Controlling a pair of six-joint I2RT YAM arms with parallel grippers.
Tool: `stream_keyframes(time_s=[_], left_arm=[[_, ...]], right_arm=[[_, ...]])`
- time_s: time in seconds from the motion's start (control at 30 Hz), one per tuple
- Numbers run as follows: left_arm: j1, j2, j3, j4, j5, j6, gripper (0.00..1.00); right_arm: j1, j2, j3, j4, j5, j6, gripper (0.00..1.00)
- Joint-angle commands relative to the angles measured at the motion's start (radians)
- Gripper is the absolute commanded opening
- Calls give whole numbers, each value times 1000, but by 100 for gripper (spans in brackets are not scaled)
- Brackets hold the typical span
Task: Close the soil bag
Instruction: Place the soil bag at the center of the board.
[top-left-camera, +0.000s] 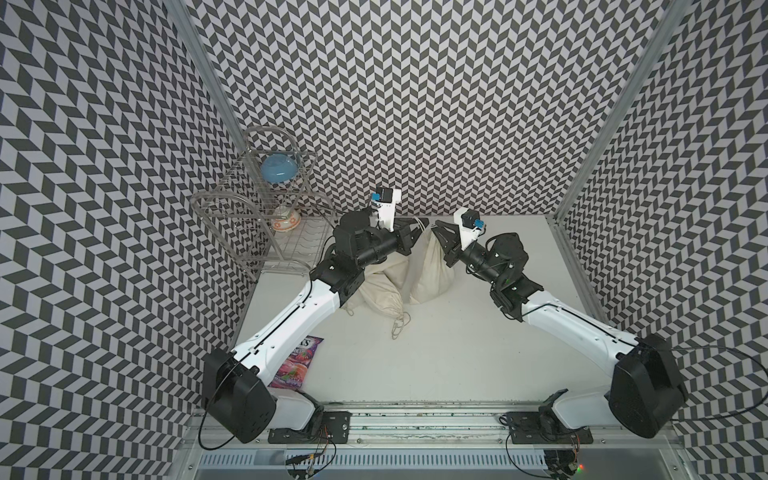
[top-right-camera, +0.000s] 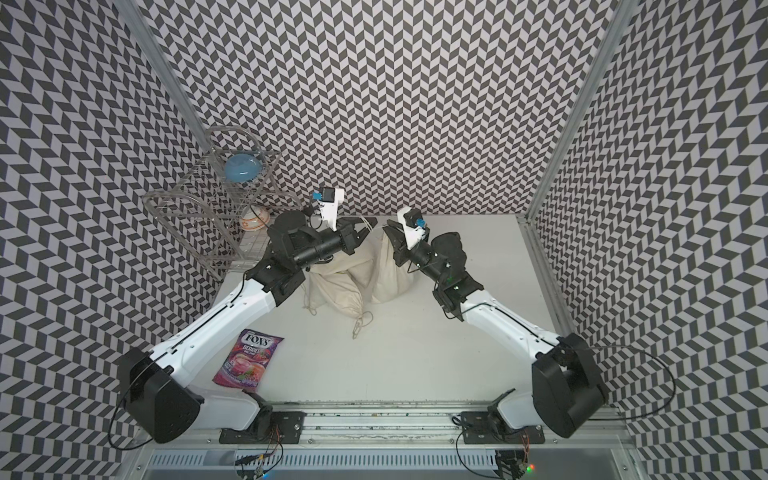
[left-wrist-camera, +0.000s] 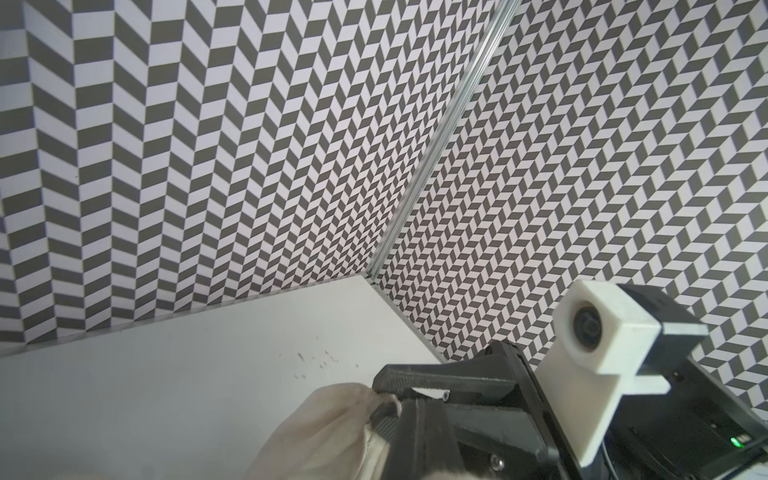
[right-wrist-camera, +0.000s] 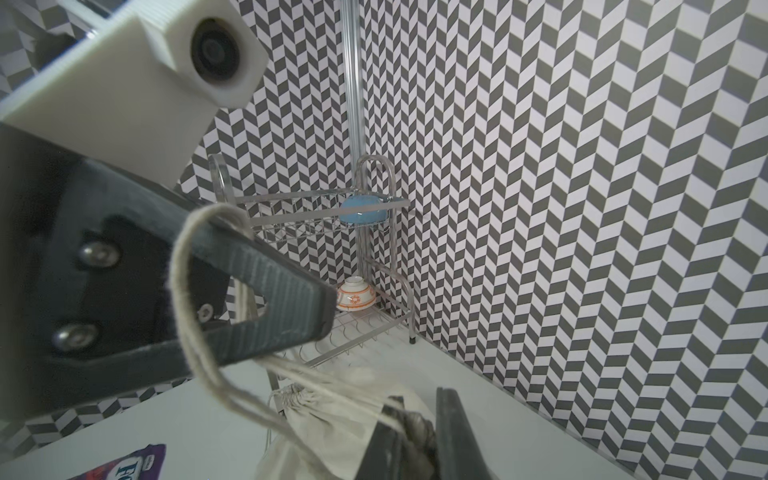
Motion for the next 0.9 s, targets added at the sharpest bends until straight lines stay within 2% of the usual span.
stream_keyframes(time_s=[0.0, 0.13, 0.3, 0.4, 0.5, 0.63, 0.73, 0.8, 0.87], left_arm=[[75, -248, 32, 200, -38, 26, 0], [113, -292, -82, 226, -86, 3, 0], [245, -339, -295, 327, -69, -111, 0], [284, -349, -389, 301, -138, -77, 0], [303, -330, -472, 268, -251, -37, 0], [306, -264, -605, 325, -379, -32, 0], [305, -211, -694, 391, -421, -37, 0], [306, -215, -758, 433, -435, -27, 0], [306, -258, -812, 444, -485, -9, 15]], right_arm=[[-206, 103, -61, -226, 521, 42, 15], [-206, 170, -68, -215, 517, 53, 14], [-205, 259, -52, -234, 521, 60, 14], [-200, 269, -57, -238, 462, 82, 13], [-170, 244, -85, -196, 353, 100, 14], [-112, 187, -92, -180, 245, 124, 19], [-102, 112, -108, -164, 165, 151, 23], [-103, 30, -130, -168, 165, 154, 29], [-104, -48, -165, -171, 216, 146, 34]])
